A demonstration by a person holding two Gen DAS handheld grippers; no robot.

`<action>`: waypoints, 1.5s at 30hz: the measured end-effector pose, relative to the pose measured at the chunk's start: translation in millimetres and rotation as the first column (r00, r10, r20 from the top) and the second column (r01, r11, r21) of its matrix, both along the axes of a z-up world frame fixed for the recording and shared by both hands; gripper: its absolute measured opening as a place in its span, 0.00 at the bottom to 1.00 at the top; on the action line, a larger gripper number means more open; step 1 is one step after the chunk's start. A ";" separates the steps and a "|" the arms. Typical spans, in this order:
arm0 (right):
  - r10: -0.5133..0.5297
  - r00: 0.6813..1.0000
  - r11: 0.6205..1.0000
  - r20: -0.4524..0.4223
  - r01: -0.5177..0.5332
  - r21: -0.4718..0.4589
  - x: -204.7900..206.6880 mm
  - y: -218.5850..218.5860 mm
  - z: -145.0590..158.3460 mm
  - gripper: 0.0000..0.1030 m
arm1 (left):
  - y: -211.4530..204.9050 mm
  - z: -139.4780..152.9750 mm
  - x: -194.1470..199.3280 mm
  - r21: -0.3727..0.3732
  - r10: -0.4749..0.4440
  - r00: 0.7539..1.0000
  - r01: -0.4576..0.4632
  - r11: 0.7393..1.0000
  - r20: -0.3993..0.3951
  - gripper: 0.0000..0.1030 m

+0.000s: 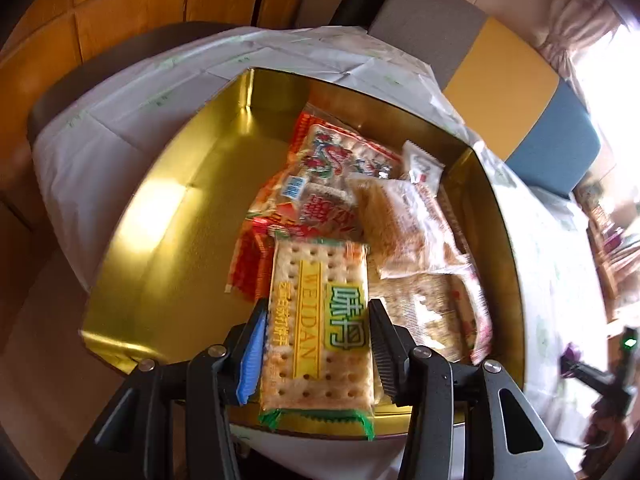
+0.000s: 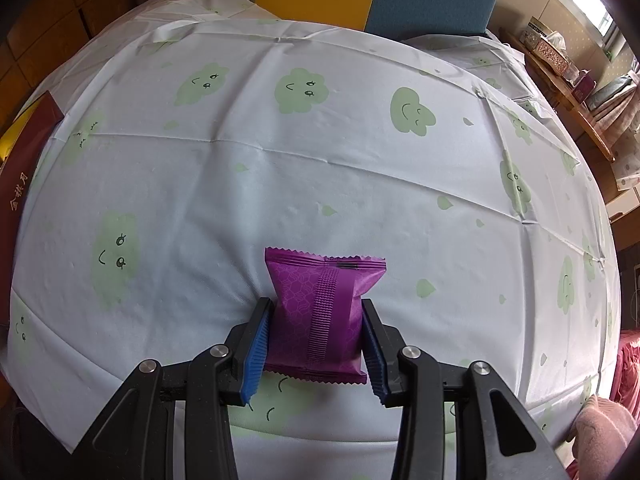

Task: Organize snacks
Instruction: 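Carry the cracker pack into the gold box and open the left tool, then carry the purple pouch into the gold box and open the right tool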

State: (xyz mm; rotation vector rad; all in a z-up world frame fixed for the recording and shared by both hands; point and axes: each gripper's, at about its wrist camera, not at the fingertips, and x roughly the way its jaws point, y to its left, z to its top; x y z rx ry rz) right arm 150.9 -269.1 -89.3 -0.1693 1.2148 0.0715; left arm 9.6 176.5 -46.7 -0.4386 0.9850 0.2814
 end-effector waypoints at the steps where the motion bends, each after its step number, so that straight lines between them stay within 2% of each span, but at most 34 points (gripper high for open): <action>1: 0.000 1.000 1.000 -0.001 0.000 0.001 -0.1 0.0 0.1 0.42 | 0.3 1.3 -3.1 0.020 0.004 1.000 -0.004 1.000 0.004 0.47; 6: 0.001 1.000 1.000 -0.002 -0.001 -0.003 1.5 -0.5 -0.3 0.42 | 2.9 6.6 -20.3 0.082 -0.009 1.000 0.008 0.997 0.018 0.47; 9: 0.001 1.000 1.000 -0.003 -0.001 -0.005 1.9 0.3 0.2 0.42 | -3.2 2.4 -22.1 0.141 -0.049 0.999 0.051 0.989 -0.014 0.39; 11: 0.003 1.000 1.000 -0.002 -0.003 -0.007 1.8 0.5 0.4 0.42 | -4.4 -2.4 -17.6 0.148 -0.048 0.998 0.052 0.988 -0.027 0.35; 22: 0.011 1.000 1.000 0.003 -0.010 -0.018 0.6 1.4 0.0 0.41 | -12.9 -4.4 4.3 0.236 -0.033 0.999 0.035 0.971 -0.011 0.38; 29: 0.022 1.000 0.999 0.009 -0.021 -0.036 -1.6 4.4 0.4 0.40 | -12.4 -1.0 4.0 0.213 -0.015 1.000 0.016 0.977 -0.008 0.38; 40: 0.010 1.000 0.999 -0.002 -0.010 -0.032 -9.2 7.7 3.5 0.39 | -17.9 5.1 -6.5 0.251 -0.027 0.999 0.020 0.968 0.026 0.42; 45: 0.048 0.999 0.999 -0.009 -0.048 -0.020 -16.0 20.9 10.4 0.39 | -17.7 6.8 -7.4 0.249 -0.025 0.999 0.017 0.968 0.031 0.43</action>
